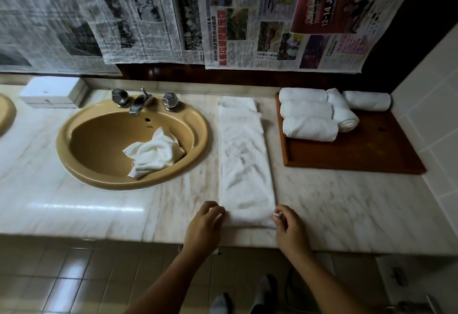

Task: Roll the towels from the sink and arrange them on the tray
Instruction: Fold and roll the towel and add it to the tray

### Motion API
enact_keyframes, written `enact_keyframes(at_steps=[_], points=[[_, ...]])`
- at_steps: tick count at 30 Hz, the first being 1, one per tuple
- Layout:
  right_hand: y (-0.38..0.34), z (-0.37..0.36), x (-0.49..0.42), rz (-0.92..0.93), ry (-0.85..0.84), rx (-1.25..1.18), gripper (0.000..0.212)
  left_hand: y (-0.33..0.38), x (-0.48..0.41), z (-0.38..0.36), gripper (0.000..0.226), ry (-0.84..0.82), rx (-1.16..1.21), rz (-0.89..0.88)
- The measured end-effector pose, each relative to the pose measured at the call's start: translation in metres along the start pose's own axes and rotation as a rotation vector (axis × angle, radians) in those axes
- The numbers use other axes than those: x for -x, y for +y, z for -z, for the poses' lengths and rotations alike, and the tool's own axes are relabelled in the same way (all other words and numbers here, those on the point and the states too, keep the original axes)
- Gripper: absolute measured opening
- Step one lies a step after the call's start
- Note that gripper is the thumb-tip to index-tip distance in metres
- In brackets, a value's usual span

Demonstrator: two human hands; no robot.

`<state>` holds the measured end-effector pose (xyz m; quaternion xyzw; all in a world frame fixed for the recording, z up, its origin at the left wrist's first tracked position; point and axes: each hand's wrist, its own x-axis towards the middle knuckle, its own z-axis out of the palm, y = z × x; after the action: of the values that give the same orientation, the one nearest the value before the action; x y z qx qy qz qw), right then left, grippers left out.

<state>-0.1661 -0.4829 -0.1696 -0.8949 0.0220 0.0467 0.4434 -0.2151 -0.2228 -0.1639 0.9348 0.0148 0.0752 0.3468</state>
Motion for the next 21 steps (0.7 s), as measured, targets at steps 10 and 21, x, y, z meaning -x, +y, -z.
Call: enact_keyframes(at_steps=[10,21], points=[[0.013,0.027,0.002,0.249,-0.210,0.241,0.054,-0.006,0.012,0.010,0.047,-0.086,-0.252,-0.211],[0.008,0.015,0.003,0.119,-0.171,0.185,0.033,-0.006,0.008,0.013,0.041,-0.116,-0.035,-0.073]])
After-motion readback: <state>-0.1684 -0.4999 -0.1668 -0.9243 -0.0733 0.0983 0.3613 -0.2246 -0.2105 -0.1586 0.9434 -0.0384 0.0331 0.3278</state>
